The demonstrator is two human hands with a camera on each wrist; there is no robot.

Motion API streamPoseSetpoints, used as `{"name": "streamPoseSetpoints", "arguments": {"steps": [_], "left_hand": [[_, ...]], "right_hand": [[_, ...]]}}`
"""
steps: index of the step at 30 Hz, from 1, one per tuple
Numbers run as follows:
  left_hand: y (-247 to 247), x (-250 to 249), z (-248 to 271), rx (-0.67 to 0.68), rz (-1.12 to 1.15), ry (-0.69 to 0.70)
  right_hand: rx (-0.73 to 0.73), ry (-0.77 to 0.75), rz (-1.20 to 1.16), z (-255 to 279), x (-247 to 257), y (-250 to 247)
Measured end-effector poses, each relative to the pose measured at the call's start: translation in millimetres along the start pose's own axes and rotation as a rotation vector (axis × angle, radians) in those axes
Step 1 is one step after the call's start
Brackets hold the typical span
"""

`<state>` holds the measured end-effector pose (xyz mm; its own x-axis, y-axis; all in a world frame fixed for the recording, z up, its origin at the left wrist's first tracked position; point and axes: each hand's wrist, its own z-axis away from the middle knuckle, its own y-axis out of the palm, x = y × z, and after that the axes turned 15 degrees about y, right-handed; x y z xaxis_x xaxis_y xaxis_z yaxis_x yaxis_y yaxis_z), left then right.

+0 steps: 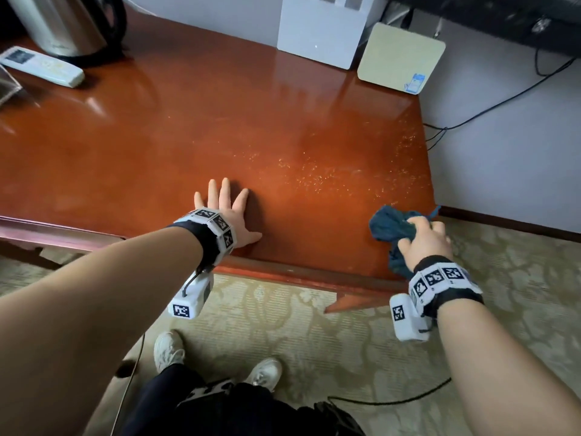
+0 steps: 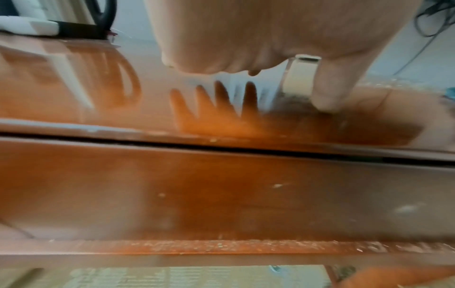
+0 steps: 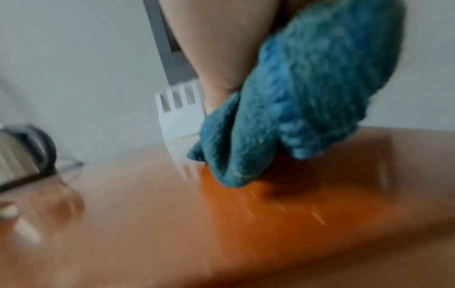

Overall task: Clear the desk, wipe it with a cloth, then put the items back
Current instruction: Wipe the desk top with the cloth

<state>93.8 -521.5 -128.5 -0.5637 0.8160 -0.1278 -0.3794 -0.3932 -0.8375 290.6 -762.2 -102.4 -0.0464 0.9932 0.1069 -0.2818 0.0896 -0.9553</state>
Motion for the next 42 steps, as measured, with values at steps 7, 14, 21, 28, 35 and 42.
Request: {"name": "streamPoseSetpoints", "arguments": {"steps": [7,14,21,28,35,42], "left_hand": [[-3.0,-59.4,-16.4,0.081,-0.003,0.117],[7.4,-60.8,-20.3,0.092,-0.055,0.122],[7.9,-61.3,-22.6,0.100,-0.045,0.115],[5.6,-62.4,-19.0,0.102,-0.063,0.114],[5.0,-61.9,-18.7,0.115,-0.050,0.119],[8.3,-62.5,-19.9,0.097,-0.042,0.108]], "right_hand": [[0.136,-0.502,0.049,32.3,65.3,29.6],[0.018,-0.377,0.031,9.3,12.9,40.4],[-0.043,0.213,0.190,-48.3,-55.9,-6.1],[-0.111,-0.214,0.011,-3.1,6.5,-36.7],[0.265,-0.519,0.191,42.0,24.6,45.2],[0.052,-0.440,0.125,14.1,-7.9,41.1]]}}
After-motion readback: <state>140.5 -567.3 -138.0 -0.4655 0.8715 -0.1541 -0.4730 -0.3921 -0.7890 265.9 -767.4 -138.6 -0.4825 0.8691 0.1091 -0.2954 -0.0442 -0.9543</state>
